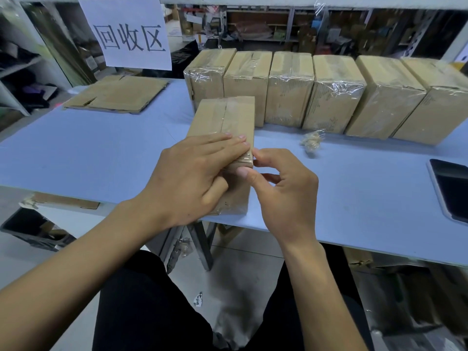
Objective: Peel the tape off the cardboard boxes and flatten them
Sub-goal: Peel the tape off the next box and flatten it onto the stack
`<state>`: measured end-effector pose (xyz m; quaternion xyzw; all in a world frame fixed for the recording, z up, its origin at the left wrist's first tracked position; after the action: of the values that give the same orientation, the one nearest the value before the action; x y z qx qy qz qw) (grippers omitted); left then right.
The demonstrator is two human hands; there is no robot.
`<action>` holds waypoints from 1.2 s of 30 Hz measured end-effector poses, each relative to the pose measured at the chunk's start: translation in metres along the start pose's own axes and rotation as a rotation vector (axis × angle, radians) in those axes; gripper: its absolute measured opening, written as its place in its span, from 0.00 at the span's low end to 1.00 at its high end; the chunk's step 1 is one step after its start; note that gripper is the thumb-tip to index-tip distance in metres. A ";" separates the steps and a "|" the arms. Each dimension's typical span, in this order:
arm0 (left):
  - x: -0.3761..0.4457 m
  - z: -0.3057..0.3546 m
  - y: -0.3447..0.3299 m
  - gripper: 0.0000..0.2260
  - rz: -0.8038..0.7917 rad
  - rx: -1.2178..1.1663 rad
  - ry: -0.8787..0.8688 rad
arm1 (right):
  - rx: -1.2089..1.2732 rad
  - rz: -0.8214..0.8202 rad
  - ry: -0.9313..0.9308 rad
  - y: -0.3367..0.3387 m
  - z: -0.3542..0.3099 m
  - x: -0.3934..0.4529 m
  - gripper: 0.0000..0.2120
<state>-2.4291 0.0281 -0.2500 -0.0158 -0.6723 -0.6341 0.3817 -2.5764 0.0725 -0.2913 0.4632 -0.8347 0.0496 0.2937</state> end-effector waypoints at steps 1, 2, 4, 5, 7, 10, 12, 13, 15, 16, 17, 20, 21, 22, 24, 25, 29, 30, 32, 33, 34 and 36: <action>-0.001 0.000 -0.001 0.28 0.006 0.012 -0.001 | -0.016 0.010 0.021 0.000 -0.001 0.000 0.12; -0.001 0.000 -0.001 0.27 0.014 0.026 0.002 | -0.027 0.022 0.040 0.000 -0.001 -0.001 0.11; -0.001 0.000 -0.003 0.25 0.025 0.064 0.002 | -0.074 0.066 0.081 0.001 -0.003 -0.003 0.06; -0.001 0.000 -0.004 0.24 0.028 0.083 -0.004 | -0.103 0.104 0.084 0.002 -0.004 -0.003 0.08; -0.002 -0.001 -0.005 0.20 0.047 0.090 -0.006 | -0.130 0.156 0.062 0.004 -0.003 -0.003 0.15; -0.004 -0.006 -0.004 0.15 0.090 0.048 0.012 | -0.024 0.049 -0.003 0.001 -0.001 -0.002 0.09; -0.007 -0.010 -0.004 0.15 0.116 0.045 0.023 | 0.027 -0.079 -0.005 -0.003 -0.002 -0.002 0.09; -0.008 -0.010 -0.005 0.15 0.125 0.046 0.023 | 0.029 -0.126 0.016 -0.004 -0.002 -0.003 0.12; -0.008 -0.010 -0.006 0.16 0.139 0.046 0.013 | 0.042 -0.162 0.048 -0.005 -0.002 -0.002 0.17; -0.007 -0.008 -0.006 0.15 0.150 0.047 0.008 | 0.060 -0.166 0.048 -0.005 -0.001 -0.002 0.19; -0.007 -0.006 -0.006 0.14 0.159 0.048 0.002 | 0.080 -0.174 0.042 -0.005 0.000 -0.001 0.20; -0.005 -0.001 -0.006 0.14 0.178 0.073 -0.008 | 0.119 -0.207 -0.003 -0.004 0.004 0.000 0.21; -0.004 -0.001 -0.007 0.15 0.188 0.084 -0.012 | 0.126 -0.216 -0.016 -0.003 0.006 0.001 0.21; -0.004 0.000 -0.007 0.15 0.201 0.089 -0.019 | 0.127 -0.227 -0.024 -0.003 0.007 0.001 0.21; -0.005 0.001 -0.007 0.16 0.233 0.096 -0.041 | 0.126 -0.253 -0.026 -0.003 0.009 0.001 0.21; -0.006 0.002 -0.006 0.16 0.252 0.106 -0.055 | 0.127 -0.263 -0.027 -0.003 0.009 0.002 0.22; -0.006 0.002 -0.008 0.14 0.293 0.126 -0.097 | 0.121 -0.243 -0.038 -0.003 0.009 0.002 0.20; -0.006 0.002 -0.008 0.13 0.299 0.124 -0.106 | 0.121 -0.233 -0.043 -0.003 0.009 0.002 0.19; -0.006 0.003 -0.009 0.12 0.311 0.126 -0.126 | 0.126 -0.223 -0.052 -0.002 0.009 0.002 0.18; -0.006 0.003 -0.009 0.11 0.320 0.129 -0.137 | 0.126 -0.223 -0.054 -0.002 0.010 0.002 0.18; -0.006 0.003 -0.009 0.10 0.328 0.133 -0.146 | 0.126 -0.223 -0.056 -0.002 0.010 0.002 0.18; -0.006 0.003 -0.010 0.09 0.340 0.145 -0.157 | 0.124 -0.222 -0.055 -0.002 0.009 0.002 0.18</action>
<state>-2.4314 0.0319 -0.2610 -0.1511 -0.7317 -0.5071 0.4297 -2.5801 0.0668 -0.2981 0.5710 -0.7816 0.0554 0.2451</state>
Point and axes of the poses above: each hand's wrist, its own x-axis towards the middle knuckle, its own y-axis out of the back of the hand, z = x × y, the point moved 6 cm from there along x, towards the middle knuckle, and after that the axes turned 4 degrees about -y, right-handed, at the moved point
